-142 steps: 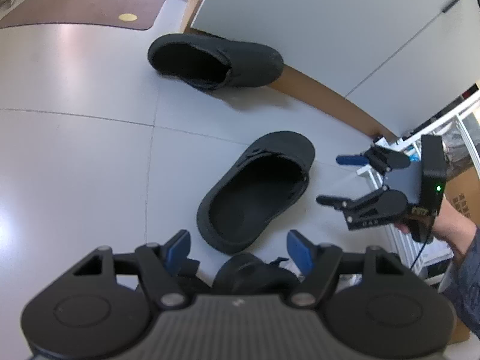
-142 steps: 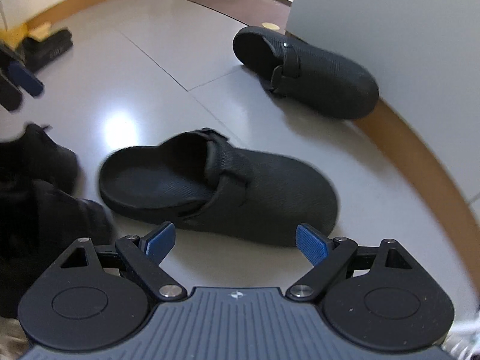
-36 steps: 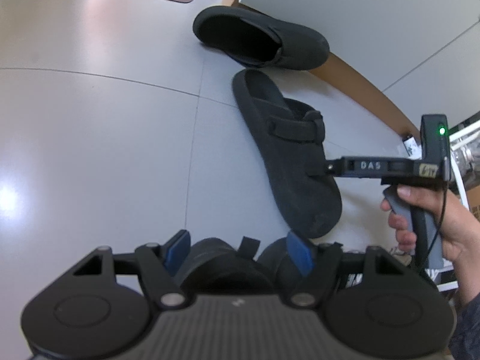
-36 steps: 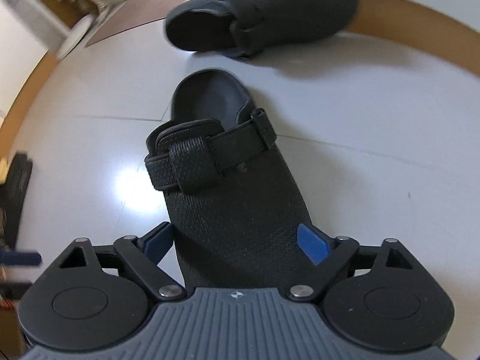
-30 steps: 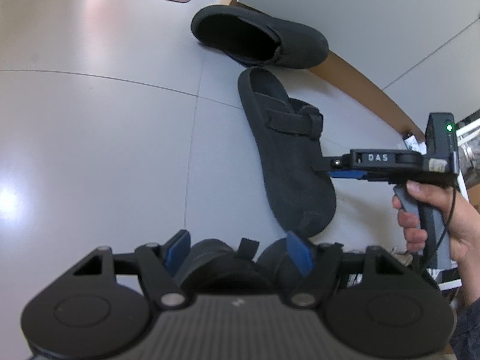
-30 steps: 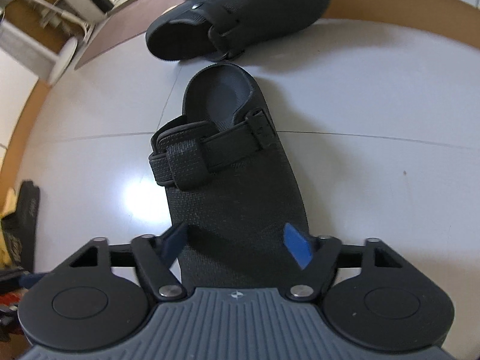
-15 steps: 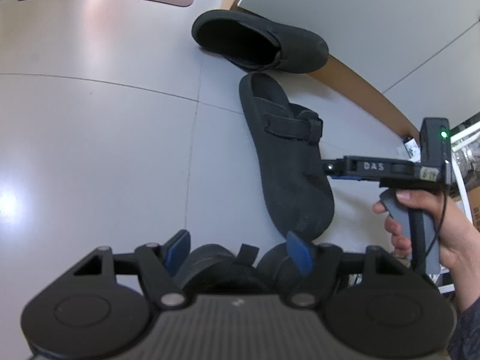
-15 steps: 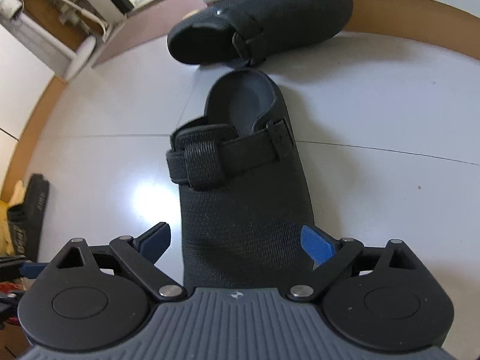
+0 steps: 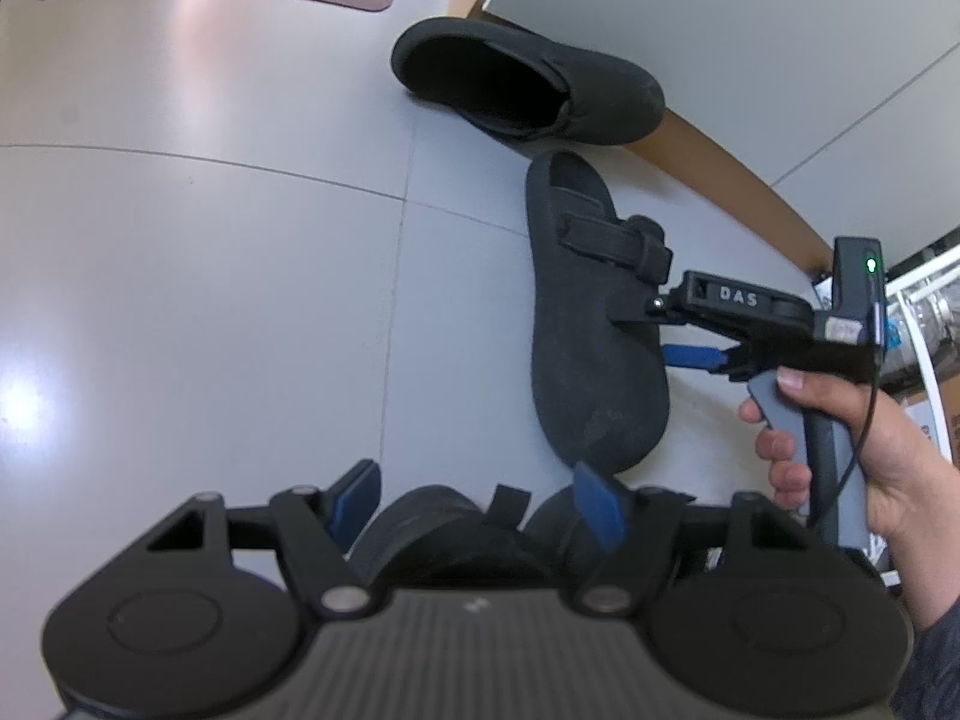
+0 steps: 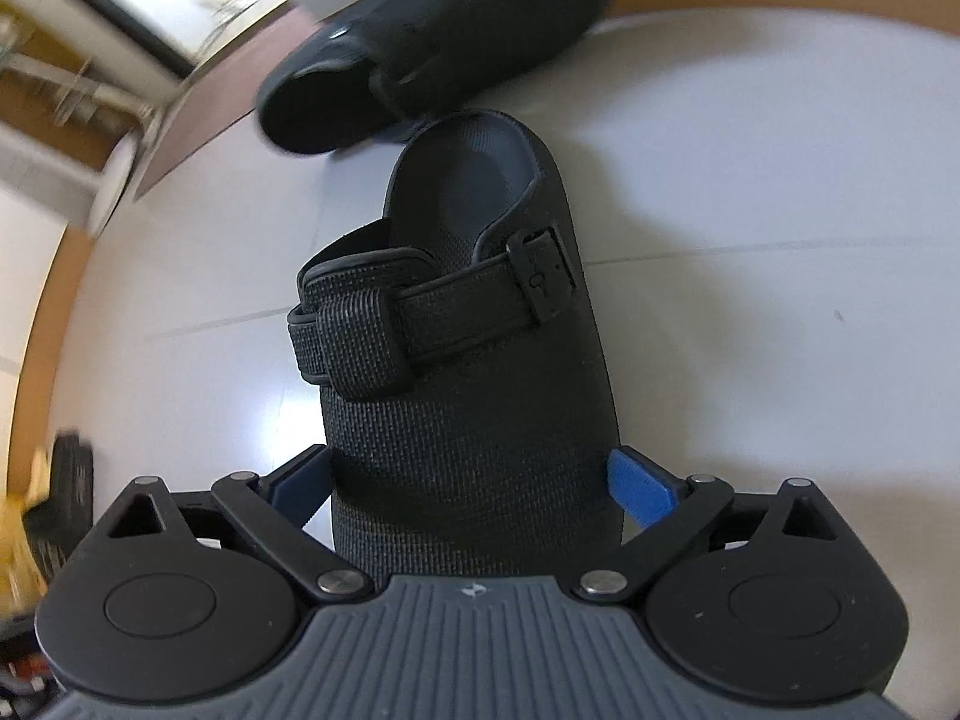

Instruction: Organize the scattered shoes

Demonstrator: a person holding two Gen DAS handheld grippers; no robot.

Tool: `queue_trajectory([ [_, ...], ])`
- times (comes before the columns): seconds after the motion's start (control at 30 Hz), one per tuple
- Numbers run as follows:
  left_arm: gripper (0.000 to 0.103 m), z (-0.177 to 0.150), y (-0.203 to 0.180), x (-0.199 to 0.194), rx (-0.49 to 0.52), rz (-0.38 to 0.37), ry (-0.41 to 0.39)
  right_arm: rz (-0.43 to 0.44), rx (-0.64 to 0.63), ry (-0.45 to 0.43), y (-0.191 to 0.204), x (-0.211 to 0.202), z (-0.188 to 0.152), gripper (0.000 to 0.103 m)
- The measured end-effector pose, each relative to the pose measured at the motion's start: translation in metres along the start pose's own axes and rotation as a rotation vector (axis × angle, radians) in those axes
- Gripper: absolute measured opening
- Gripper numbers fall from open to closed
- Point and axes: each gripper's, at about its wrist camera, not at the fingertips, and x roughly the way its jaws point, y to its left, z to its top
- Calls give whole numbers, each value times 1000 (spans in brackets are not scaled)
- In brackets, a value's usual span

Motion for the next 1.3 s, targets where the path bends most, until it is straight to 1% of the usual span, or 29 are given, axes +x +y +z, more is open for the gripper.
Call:
queue_trajectory([
  [0.17, 73, 2, 1, -1, 5, 2, 3, -13, 54, -8, -2, -1, -3, 99],
  [0.3, 73, 16, 1, -8, 21, 20, -33, 17, 90, -9, -7, -6, -2, 98],
  [0.37, 73, 23, 2, -12, 22, 29, -53, 76, 114, -34, -12, -18, -2, 98],
  [0.5, 73, 40, 0, -18, 40, 42, -80, 84, 82, -73, -10, -42, -4, 98],
  [0.63, 74, 64, -16, -26, 55, 28, -113, 105, 55, -141, -7, -81, -12, 98],
  [0.77, 74, 81, -38, -35, 98, 24, -129, 110, 13, -155, 7, -139, -33, 98],
  [0.87, 74, 91, -56, -42, 133, 17, -144, 103, -15, -189, 14, -178, -46, 98],
  [0.93, 74, 95, -63, -42, 142, 9, -130, 110, -18, -222, 15, -196, -54, 98],
  [1.0, 74, 100, -69, -38, 171, 13, -100, 115, 1, -261, 11, -208, -63, 98],
  [1.1, 74, 113, -77, -29, 238, 61, -83, 91, -16, -296, 8, -213, -80, 98],
  [1.17, 74, 116, -73, -23, 212, 59, -75, 68, -20, -309, 4, -212, -91, 98],
  [1.23, 74, 118, -70, -17, 185, 48, -65, 67, -3, -300, -4, -209, -96, 98],
  [1.3, 74, 120, -70, -10, 183, 52, -41, 67, 15, -289, -11, -206, -100, 98],
])
